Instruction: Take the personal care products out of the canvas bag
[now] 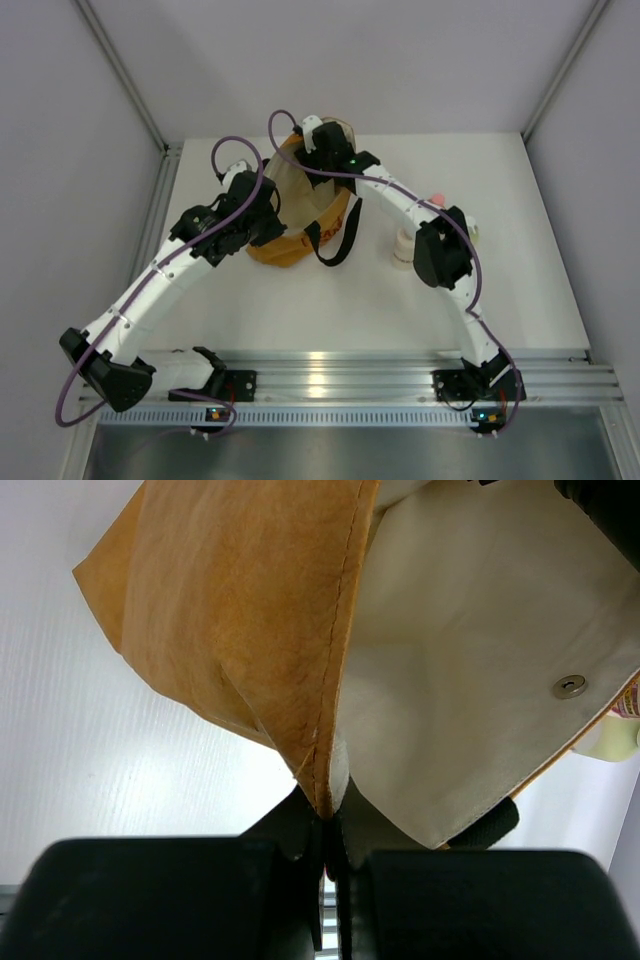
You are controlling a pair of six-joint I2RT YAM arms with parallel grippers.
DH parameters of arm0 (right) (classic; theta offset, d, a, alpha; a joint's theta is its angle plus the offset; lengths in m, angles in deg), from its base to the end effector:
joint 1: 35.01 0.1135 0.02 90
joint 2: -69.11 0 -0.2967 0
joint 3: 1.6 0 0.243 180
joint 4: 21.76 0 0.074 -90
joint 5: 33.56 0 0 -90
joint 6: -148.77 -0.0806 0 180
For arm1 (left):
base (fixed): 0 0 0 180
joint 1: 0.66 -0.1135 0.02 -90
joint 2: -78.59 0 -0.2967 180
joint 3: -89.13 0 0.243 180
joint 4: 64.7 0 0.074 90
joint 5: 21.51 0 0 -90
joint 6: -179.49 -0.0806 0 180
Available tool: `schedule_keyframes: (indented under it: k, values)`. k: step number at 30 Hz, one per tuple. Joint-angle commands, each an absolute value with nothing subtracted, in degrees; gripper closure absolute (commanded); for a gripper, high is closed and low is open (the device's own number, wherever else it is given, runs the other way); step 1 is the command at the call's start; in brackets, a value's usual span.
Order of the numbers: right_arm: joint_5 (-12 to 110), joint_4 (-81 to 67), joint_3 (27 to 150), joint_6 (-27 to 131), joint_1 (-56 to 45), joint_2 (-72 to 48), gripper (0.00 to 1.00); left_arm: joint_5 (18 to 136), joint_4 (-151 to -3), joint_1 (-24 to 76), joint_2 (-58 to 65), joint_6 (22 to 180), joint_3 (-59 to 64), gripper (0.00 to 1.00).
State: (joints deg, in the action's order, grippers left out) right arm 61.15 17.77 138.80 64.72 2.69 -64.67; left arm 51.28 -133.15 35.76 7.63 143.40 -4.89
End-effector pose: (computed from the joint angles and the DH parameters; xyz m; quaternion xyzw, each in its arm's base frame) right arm 0.4758 0.3594 0.2719 -0.3081 0.8221 0.0959 0.4691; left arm 0.2176 -0.1309 0.3817 -0.1952 0.8955 -0.1685 0.3628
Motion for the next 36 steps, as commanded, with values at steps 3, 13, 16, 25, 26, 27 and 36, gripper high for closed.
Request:
schedule_keyframes:
  k: [3,13,16,25,26,27,36]
  values:
    - [58.38,17.32,140.57,62.72,2.61,-61.07,1.0,50.91,-131.56,35.64,9.95,143.55,-6.29,1.0]
    - [59.69,16.71,139.87,62.72,4.9,-53.25,1.0,50.56,-131.56,35.64,10.74,144.16,-4.79,1.0]
    - [60.75,16.62,139.43,62.98,5.6,-51.4,1.0,50.03,-131.56,35.64,11.09,144.16,-4.62,1.0]
    - [62.33,16.71,137.68,63.25,7.18,-46.04,1.0,50.12,-131.56,35.64,11.36,144.78,-3.39,1.0]
    - [62.51,16.71,137.5,63.34,7.18,-45.68,1.0,50.03,-131.56,35.64,11.27,144.78,-3.3,1.0]
    - [62.68,16.71,137.24,63.51,7.62,-45.24,1.0,50.03,-131.56,35.64,11.27,144.78,-3.21,1.0]
    - [63.47,16.88,136.01,62.99,9.47,-37.96,1.0,49.42,-131.56,35.64,11.71,145.22,-2.33,1.0]
